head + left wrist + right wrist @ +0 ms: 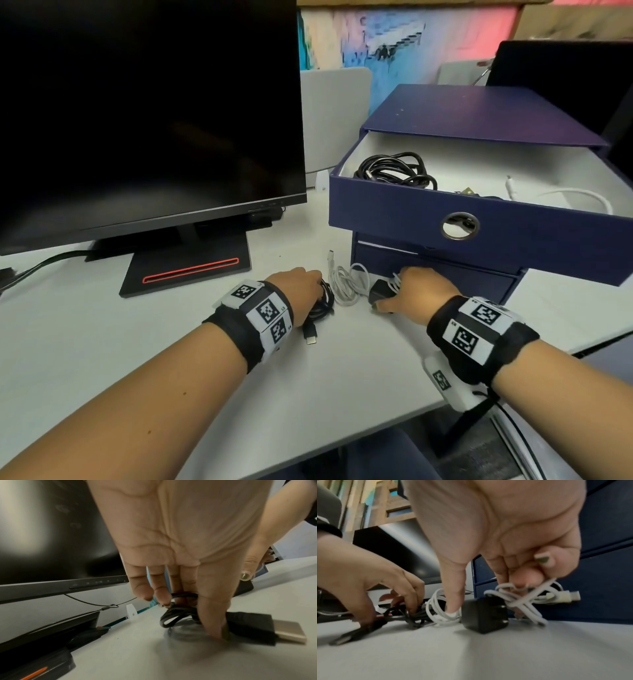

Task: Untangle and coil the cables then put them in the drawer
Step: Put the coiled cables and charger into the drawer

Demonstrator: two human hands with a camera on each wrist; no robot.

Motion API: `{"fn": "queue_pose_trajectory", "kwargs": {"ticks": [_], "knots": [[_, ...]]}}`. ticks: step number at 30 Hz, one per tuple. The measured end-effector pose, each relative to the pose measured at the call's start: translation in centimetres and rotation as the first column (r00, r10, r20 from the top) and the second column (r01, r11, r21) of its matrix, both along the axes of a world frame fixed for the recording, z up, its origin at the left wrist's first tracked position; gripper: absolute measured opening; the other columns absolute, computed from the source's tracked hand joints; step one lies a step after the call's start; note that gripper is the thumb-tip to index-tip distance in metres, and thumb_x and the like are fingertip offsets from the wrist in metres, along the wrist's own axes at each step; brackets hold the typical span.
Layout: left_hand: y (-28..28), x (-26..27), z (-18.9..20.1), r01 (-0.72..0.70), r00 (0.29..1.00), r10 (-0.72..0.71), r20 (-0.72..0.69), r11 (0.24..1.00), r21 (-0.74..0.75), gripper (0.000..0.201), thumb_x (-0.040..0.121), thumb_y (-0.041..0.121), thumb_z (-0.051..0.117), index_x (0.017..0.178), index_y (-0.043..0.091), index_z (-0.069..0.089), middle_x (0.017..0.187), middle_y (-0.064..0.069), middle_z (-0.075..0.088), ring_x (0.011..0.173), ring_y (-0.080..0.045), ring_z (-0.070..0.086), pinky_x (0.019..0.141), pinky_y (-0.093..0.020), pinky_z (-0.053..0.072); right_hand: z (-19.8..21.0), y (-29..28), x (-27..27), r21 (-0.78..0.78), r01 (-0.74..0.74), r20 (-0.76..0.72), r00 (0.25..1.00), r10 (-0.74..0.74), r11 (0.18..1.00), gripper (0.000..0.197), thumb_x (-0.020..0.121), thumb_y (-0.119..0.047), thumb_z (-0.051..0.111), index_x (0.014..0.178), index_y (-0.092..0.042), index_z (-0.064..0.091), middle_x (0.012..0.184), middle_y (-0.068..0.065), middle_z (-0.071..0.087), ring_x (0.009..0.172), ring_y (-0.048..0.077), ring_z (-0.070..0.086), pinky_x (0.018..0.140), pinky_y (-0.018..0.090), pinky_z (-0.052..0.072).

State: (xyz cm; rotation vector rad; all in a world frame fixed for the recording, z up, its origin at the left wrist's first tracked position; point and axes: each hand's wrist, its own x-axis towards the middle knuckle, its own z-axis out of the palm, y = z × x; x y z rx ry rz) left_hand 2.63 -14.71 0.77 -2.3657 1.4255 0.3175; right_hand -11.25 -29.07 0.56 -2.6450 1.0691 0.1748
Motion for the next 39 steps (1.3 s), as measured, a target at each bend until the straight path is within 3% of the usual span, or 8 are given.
{"fn": "queue_pose_trajectory", "kwargs": {"ticks": [10, 18, 21, 24, 30, 34, 36, 39], "knots": [[1.8, -1.2, 1.2, 0.029, 0.999, -0.030, -0.024, 0.999, -0.014, 0.041, 0.084, 0.025, 0.067, 0.124, 0.024, 0.057, 0.122, 0.002, 0.055, 0.105, -0.023, 0.058, 0.086, -0.032, 0.050, -0.1, -0.1, -0.4, -0.013, 0.002, -0.027, 1.000, -0.003, 1.000, 0.041, 0.068, -0.044, 0.074, 0.094, -0.013, 0.064, 0.089, 0.004, 0.065, 0.077, 0.022, 0.061, 0.062, 0.027, 0.046], [3.4, -1.3, 3.7, -0.038, 0.999, 0.035, -0.038, 0.997, -0.074, 0.041, 0.082, 0.029, 0.070, 0.120, 0.023, 0.058, 0.117, 0.002, 0.056, 0.100, -0.021, 0.058, 0.072, -0.028, 0.044, 1.1, 1.6, -2.4, -0.030, -0.104, 0.024, 0.994, 0.105, 0.994, 0.044, 0.078, -0.041, 0.073, 0.106, -0.007, 0.065, 0.100, 0.009, 0.061, 0.088, 0.022, 0.057, 0.072, 0.028, 0.047], [4.1, -1.3, 5.1, -0.068, 0.997, 0.063, -0.043, 0.991, -0.114, 0.043, 0.078, 0.033, 0.075, 0.117, 0.023, 0.060, 0.114, 0.003, 0.057, 0.095, -0.018, 0.057, 0.075, -0.028, 0.046, 1.5, 1.8, -3.2, 0.019, -0.108, 0.072, 0.992, 0.107, 0.994, 0.035, 0.084, -0.033, 0.070, 0.107, -0.007, 0.065, 0.092, 0.007, 0.063, 0.070, 0.018, 0.057, 0.056, 0.022, 0.043], [4.7, -1.6, 6.3, -0.090, 0.996, 0.087, -0.028, 0.987, -0.136, 0.046, 0.078, 0.033, 0.075, 0.120, 0.022, 0.059, 0.116, 0.003, 0.056, 0.099, -0.019, 0.057, 0.084, -0.031, 0.050, 1.7, 1.9, -4.1, 0.098, -0.071, 0.194, 0.980, 0.051, 0.993, 0.024, 0.087, -0.028, 0.067, 0.105, -0.013, 0.062, 0.068, -0.004, 0.059, 0.052, 0.013, 0.060, 0.057, 0.021, 0.046], [6.1, -2.1, 9.8, -0.123, 0.991, 0.131, 0.033, 0.973, -0.195, 0.045, 0.078, 0.033, 0.075, 0.119, 0.022, 0.060, 0.114, 0.003, 0.058, 0.100, -0.020, 0.058, 0.087, -0.034, 0.051, 4.3, 4.5, -6.3, 0.204, -0.238, 0.342, 0.926, 0.159, 0.949, 0.012, 0.085, -0.025, 0.068, 0.097, -0.022, 0.067, 0.074, -0.001, 0.070, 0.054, 0.009, 0.068, 0.067, 0.029, 0.057], [8.0, -2.6, 13.2, -0.065, 0.942, 0.208, 0.262, 0.882, -0.466, 0.034, 0.080, 0.034, 0.069, 0.111, 0.029, 0.059, 0.111, 0.006, 0.057, 0.091, -0.022, 0.060, 0.078, -0.038, 0.053, 8.2, 7.7, -8.5, 0.322, -0.461, 0.372, 0.865, 0.337, 0.827, 0.014, 0.087, -0.023, 0.067, 0.099, -0.029, 0.066, 0.081, -0.006, 0.073, 0.064, 0.007, 0.071, 0.073, 0.020, 0.054], [8.1, -3.2, 15.2, -0.025, 0.936, 0.225, 0.271, 0.810, -0.586, 0.036, 0.083, 0.027, 0.064, 0.119, 0.024, 0.058, 0.119, 0.003, 0.054, 0.099, -0.026, 0.059, 0.081, -0.042, 0.051, 10.6, 8.6, -9.8, 0.338, -0.518, 0.414, 0.832, 0.370, 0.786, 0.016, 0.086, -0.020, 0.068, 0.098, -0.032, 0.067, 0.084, -0.010, 0.072, 0.067, 0.007, 0.071, 0.071, 0.011, 0.048], [7.5, -4.8, 18.0, 0.071, 0.941, 0.185, 0.282, 0.708, -0.703, 0.043, 0.087, 0.020, 0.061, 0.129, 0.021, 0.054, 0.127, -0.001, 0.051, 0.111, -0.026, 0.053, 0.091, -0.041, 0.048, 14.3, 8.1, -12.0, 0.274, -0.578, 0.503, 0.767, 0.398, 0.769, 0.024, 0.081, -0.023, 0.070, 0.098, -0.040, 0.069, 0.080, -0.011, 0.073, 0.065, 0.009, 0.071, 0.072, 0.012, 0.048]]}}
